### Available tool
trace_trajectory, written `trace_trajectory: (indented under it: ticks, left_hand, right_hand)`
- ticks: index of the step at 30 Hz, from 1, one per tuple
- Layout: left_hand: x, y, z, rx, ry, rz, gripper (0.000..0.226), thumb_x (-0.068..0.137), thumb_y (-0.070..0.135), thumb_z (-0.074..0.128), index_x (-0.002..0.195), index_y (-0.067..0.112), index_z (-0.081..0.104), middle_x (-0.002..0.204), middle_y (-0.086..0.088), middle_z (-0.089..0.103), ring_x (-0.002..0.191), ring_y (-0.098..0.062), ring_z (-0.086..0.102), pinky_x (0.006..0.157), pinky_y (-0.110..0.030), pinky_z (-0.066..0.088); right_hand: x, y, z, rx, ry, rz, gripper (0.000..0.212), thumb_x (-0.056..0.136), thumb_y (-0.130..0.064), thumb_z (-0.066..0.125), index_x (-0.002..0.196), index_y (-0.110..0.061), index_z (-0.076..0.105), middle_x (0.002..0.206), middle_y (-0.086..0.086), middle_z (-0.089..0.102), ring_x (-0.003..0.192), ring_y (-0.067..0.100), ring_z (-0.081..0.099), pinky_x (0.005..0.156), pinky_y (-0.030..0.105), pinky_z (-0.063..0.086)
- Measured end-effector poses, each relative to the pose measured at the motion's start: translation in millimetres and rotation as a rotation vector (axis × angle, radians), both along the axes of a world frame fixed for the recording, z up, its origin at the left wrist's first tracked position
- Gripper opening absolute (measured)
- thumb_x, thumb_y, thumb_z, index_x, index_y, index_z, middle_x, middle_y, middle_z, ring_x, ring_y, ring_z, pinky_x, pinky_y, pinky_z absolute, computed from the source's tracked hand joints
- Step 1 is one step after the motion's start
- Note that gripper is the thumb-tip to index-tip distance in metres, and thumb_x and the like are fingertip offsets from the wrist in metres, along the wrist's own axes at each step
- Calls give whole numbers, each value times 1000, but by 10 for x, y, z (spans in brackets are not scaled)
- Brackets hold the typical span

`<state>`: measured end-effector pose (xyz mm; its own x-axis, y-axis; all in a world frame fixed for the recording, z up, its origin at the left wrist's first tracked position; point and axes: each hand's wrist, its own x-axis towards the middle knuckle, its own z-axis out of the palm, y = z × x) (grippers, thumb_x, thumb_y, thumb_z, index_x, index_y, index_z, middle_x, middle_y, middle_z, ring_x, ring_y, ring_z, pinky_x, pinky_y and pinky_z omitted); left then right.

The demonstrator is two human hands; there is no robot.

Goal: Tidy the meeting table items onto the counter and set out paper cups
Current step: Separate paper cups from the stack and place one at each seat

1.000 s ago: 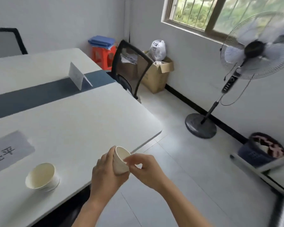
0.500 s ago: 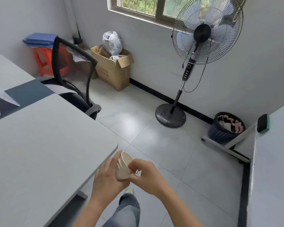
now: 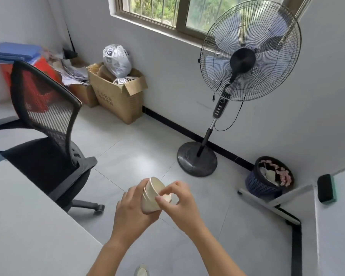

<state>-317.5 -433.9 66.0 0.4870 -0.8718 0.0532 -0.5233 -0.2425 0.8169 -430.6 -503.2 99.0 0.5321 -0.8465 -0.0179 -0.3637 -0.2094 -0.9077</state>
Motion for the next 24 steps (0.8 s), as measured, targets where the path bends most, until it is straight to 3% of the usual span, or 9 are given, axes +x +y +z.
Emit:
trace_trajectory:
  ticks: [1,4,6,8,10,14,19,21,24]
  left_hand:
    - [0,-103,-4,7,13,-4,69,50,60,52,114,49,30,97,20,46,94,-15,51,84,-36,45]
    - [-9,-382,-56,12,48,-7,69,50,59,54,115,49,32,99,28,43,97,-17,53,86,-38,46]
    - [16,-597,-84,35,59,0,73,49,59,54,119,44,37,100,27,45,99,-18,53,87,-38,46]
    - [67,-856,-99,58,53,11,78,49,58,53,123,38,41,103,19,51,102,-16,52,88,-37,45]
    - [123,-1134,-91,51,54,30,75,48,56,53,121,43,38,104,18,51,101,-14,50,88,-34,44]
    - [218,-1774,-12,14,67,108,70,47,56,54,113,53,31,102,30,44,101,-12,50,89,-35,44]
    - [323,-2407,101,-6,71,235,77,47,54,54,121,43,39,108,27,45,106,-11,49,93,-37,43]
    - [375,-2543,100,2,73,300,78,47,54,54,123,41,40,108,28,45,102,-6,48,93,-36,43]
    - [480,-2640,97,48,82,390,72,44,55,52,114,54,32,104,34,40,97,12,44,93,-30,41]
  right_hand:
    - [-6,-99,-35,10,-14,-26,12,59,-49,59,69,-51,52,91,-12,51,98,0,45,77,2,33]
    - [-37,-418,-164,85,-12,-22,43,54,-56,59,96,-50,49,117,-22,42,117,-9,36,87,-1,29]
    - [-8,-662,-224,173,-18,28,55,55,-54,63,106,-53,42,123,-26,36,117,-15,33,91,3,33]
    - [48,-937,-284,238,-36,94,59,64,-40,71,111,-51,37,123,-26,37,112,-19,35,89,1,35]
    - [138,-1240,-321,266,-54,151,59,69,-29,72,113,-49,37,124,-21,42,111,-16,39,87,1,37]
    - [334,-1949,-261,289,-113,200,58,57,-38,70,108,-47,44,124,-9,51,104,-8,50,80,8,45]
    - [553,-2699,-158,328,-150,305,58,48,-45,68,102,-50,48,122,-6,51,107,5,53,84,19,49]
    - [664,-2899,-175,347,-138,369,59,49,-44,68,104,-49,48,122,-6,51,106,4,53,84,20,49]
    - [877,-3079,-235,382,-116,454,58,53,-37,70,106,-45,49,122,-3,52,103,4,54,81,19,49]
